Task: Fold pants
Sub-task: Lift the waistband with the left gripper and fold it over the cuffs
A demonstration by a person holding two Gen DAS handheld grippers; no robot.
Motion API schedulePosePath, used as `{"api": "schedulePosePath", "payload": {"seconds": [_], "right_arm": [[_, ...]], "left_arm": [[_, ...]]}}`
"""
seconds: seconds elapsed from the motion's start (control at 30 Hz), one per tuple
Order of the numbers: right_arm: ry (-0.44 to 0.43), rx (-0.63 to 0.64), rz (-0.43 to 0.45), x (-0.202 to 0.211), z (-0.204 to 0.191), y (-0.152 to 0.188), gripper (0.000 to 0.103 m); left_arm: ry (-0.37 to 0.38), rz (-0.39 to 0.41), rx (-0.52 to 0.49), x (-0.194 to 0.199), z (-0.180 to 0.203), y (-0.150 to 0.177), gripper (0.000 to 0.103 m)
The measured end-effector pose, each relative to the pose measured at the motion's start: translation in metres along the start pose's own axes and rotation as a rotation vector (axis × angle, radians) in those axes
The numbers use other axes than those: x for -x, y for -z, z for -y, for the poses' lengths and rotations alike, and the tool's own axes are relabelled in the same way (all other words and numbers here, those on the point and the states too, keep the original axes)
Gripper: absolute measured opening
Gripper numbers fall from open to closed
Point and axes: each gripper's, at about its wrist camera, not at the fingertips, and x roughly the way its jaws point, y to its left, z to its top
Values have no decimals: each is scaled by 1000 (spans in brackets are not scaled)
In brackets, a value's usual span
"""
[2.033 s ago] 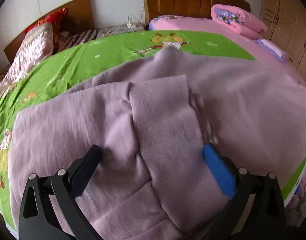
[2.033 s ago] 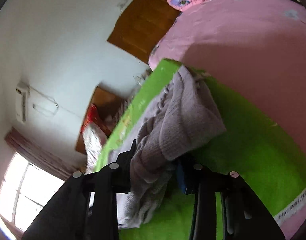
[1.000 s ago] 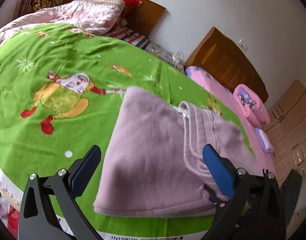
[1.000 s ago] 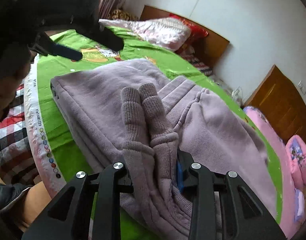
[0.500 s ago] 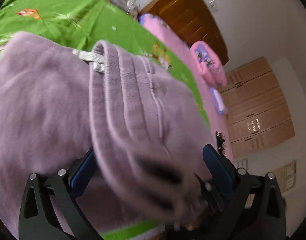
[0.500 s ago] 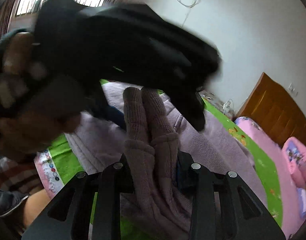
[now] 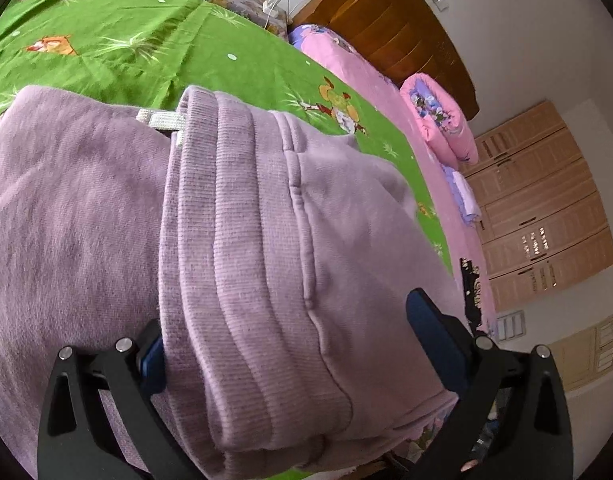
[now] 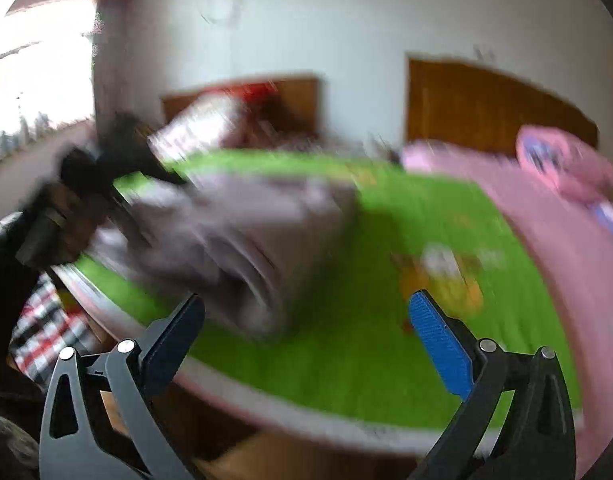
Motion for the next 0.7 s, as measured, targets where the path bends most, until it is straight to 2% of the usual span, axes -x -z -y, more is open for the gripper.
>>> {"api": "schedulePosePath", "payload": {"seconds": [0.13,0.2,0.27,0.3,0.33,0.43,0.53,0.57,0.63,0.7], "right_arm": [[-34,-27,-27,-15,-9,0,99],[-13,-23,-57,-41,-14,-12,99],[8,-26,-89,-68,-15,-15,99],[21,-31,-113,-81,-19,-16,99],[31,-36,-128,-87,-19,-16,99],[93,-27,-178,-107,-32,-12,99],[205,31,-188,-118,-42,-11,99],[213,35,-187,-118,-43,-9,99],[234,31,-181,-115,-39,-9,99],[228,34,-160,-109,-38,-8,99]], "left_arm": [[-51,-12,-17,-6,9,-3,101],[-74,-8,-24,-8,13,-3,98],[-148,6,-36,-6,19,-5,61],[-183,21,-61,-1,27,-6,27],[-165,45,-84,8,38,-9,23],[-87,104,-167,37,89,-22,20],[-35,152,-271,67,145,-37,19],[-13,169,-313,81,165,-42,19],[-13,190,-351,100,183,-44,19],[-17,225,-369,124,183,-44,19]]}}
